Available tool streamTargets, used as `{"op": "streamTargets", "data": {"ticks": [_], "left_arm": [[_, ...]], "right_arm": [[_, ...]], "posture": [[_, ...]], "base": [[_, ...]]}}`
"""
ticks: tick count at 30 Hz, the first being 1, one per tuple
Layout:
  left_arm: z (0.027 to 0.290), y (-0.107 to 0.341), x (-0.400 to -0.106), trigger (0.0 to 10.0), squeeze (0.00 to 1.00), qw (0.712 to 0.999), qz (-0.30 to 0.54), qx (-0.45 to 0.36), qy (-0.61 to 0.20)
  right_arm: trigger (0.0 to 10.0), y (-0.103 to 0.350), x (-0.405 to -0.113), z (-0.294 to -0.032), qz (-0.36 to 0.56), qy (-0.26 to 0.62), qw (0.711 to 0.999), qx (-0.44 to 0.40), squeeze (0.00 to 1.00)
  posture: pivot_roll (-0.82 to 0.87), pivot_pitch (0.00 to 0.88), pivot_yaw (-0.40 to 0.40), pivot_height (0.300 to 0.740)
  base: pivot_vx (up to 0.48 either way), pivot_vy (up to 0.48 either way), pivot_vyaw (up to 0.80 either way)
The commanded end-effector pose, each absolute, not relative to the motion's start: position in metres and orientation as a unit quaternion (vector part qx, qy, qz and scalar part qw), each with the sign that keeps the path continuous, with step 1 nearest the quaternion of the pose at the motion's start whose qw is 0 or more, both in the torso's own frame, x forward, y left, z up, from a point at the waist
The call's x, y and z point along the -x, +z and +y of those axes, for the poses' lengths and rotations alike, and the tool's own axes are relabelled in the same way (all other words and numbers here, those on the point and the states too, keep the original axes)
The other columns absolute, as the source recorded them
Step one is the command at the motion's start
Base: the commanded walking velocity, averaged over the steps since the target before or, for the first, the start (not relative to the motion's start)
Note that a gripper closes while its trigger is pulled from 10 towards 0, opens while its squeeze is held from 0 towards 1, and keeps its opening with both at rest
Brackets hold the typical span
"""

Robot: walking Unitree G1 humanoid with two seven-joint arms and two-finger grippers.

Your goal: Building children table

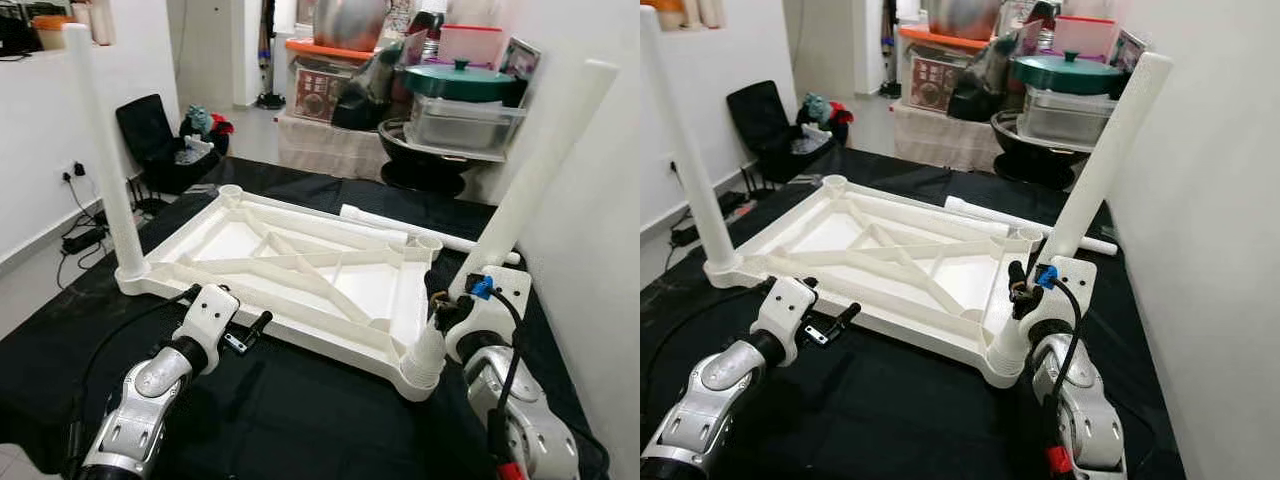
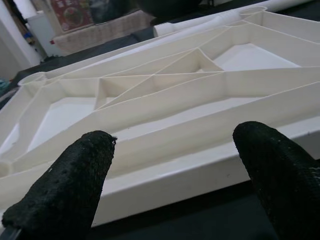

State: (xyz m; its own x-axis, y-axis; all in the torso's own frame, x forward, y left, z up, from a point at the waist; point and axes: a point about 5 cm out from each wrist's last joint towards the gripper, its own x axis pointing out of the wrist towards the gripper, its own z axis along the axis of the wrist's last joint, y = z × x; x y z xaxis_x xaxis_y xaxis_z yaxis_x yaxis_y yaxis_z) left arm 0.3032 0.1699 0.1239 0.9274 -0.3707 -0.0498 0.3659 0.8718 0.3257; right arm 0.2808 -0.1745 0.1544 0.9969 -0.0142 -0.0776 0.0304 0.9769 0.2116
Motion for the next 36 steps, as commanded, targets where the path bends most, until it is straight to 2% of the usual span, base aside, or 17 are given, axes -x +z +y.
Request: {"op": "streamTargets", "data": {"ticks": [1,15,21,30,36], "left_arm": [[0.17,0.124,-0.304,10.0,0.0,0.967,-0.008,-0.163,-0.194],[0.172,0.125,-0.305,10.0,0.0,0.966,-0.007,-0.169,-0.195],[0.173,0.126,-0.305,10.0,0.0,0.965,-0.007,-0.172,-0.196],[0.174,0.126,-0.305,10.0,0.0,0.965,-0.008,-0.175,-0.195],[0.173,0.126,-0.305,10.0,0.0,0.965,-0.007,-0.173,-0.196]], "right_arm": [[10.0,0.099,-0.269,-0.174,0.168,-0.023,0.978,-0.122,0.0],[10.0,0.096,-0.266,-0.182,0.134,-0.028,0.979,-0.149,0.0],[10.0,0.095,-0.265,-0.184,0.123,-0.019,0.985,-0.118,0.0],[10.0,0.101,-0.264,-0.179,0.088,0.033,0.995,0.011,0.0],[10.0,0.105,-0.265,-0.18,0.074,0.047,0.996,0.032,0.0]], "posture": [[0.04,0.0,-0.062,0.74],[0.04,0.0,-0.052,0.74],[0.05,0.0,-0.047,0.74],[0.05,0.0,-0.049,0.74],[0.05,0.0,-0.051,0.74]], "base": [[0.0,0.0,0.0],[0.0,0.0,0.0],[0.0,0.0,0.0],[0.0,0.0,0.0],[0.0,0.0,0.0]]}}
